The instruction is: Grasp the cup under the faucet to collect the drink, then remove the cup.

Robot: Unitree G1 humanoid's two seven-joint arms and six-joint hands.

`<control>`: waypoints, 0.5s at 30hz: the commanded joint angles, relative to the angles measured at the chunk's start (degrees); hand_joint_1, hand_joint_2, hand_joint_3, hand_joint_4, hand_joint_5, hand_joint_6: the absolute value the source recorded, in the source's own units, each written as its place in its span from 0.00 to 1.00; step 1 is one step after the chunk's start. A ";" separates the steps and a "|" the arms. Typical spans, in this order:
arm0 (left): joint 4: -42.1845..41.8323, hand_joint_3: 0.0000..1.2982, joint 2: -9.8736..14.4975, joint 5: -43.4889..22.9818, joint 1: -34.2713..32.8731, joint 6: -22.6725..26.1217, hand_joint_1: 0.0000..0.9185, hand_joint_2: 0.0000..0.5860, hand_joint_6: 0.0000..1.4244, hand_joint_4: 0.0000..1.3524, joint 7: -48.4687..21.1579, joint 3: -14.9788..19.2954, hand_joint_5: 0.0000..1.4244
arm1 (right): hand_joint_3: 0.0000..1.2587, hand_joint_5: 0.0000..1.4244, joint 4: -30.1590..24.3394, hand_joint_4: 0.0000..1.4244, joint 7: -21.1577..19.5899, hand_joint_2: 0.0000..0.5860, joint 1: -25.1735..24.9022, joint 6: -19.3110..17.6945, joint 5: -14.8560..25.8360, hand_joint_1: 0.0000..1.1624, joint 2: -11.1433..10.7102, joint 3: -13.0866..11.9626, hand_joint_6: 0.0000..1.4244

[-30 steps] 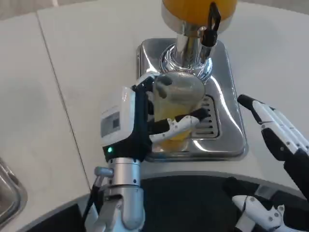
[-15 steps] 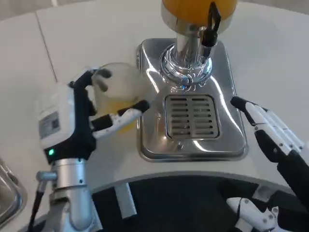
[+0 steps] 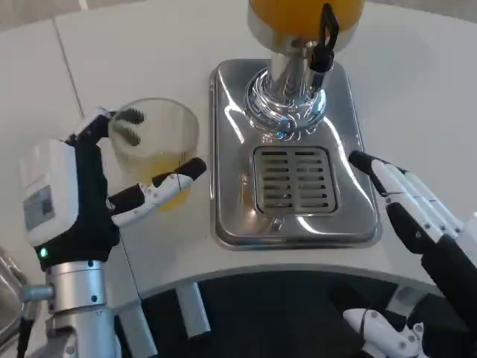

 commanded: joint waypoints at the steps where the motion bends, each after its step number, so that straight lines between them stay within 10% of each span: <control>1: -6.56 0.85 0.35 -1.47 3.32 -1.92 0.80 0.00 1.00 0.92 -2.31 1.91 1.00 | 0.00 0.00 -0.09 0.00 -0.65 0.67 -0.10 -1.18 -0.63 0.36 -0.27 -0.17 0.10; 15: -21.82 0.85 0.22 -2.14 16.63 -5.65 0.79 0.00 1.00 0.92 -7.95 5.60 1.00 | 0.00 0.00 -0.36 0.00 -0.33 0.68 -1.36 -2.10 -0.68 0.36 -1.64 -1.66 0.10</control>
